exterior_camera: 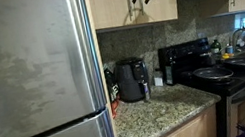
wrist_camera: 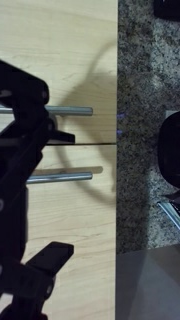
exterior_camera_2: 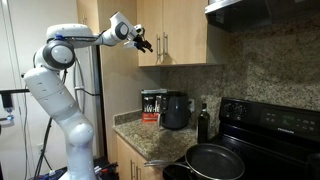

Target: Open the left cabinet door

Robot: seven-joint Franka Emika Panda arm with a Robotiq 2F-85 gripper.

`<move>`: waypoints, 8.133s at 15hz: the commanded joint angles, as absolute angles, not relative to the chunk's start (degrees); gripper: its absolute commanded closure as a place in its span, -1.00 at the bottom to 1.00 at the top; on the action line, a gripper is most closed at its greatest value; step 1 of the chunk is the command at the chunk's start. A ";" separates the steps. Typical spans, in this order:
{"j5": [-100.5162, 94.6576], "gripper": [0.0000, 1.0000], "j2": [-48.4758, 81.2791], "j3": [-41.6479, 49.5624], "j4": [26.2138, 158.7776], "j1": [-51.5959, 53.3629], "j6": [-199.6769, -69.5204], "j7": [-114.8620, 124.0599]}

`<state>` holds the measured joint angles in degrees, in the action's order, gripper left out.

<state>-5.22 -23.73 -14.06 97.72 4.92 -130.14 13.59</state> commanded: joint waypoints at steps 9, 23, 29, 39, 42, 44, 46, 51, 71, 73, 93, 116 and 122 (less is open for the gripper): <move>-10.32 -1.00 -9.42 -16.78 83.50 3.84 -130.57 20.55; -14.09 -1.00 -2.85 -14.54 78.57 5.85 -131.26 21.54; -15.53 -0.11 -2.88 -15.31 78.32 5.11 -131.07 20.78; -12.15 0.94 -7.19 -14.20 86.89 5.48 -138.27 16.81; -6.49 0.92 -8.96 -12.84 89.73 6.33 -140.81 12.35; 3.11 0.92 -10.31 -11.21 91.12 7.93 -141.11 4.47; 10.13 0.92 -11.65 -9.80 92.20 9.08 -140.66 -4.08; 26.65 0.92 -15.33 -6.72 95.26 11.02 -137.82 -21.06; 27.66 0.69 -25.88 0.01 110.08 20.16 -152.19 -28.88; 26.55 0.92 -25.27 -0.48 109.80 20.17 -150.10 -27.99; 30.49 0.92 -30.80 2.03 114.64 28.72 -146.41 -30.04; 20.85 0.92 -41.33 -3.12 128.82 40.69 -159.59 -23.11; 19.91 0.92 -40.91 -4.41 126.88 44.39 -158.17 -17.18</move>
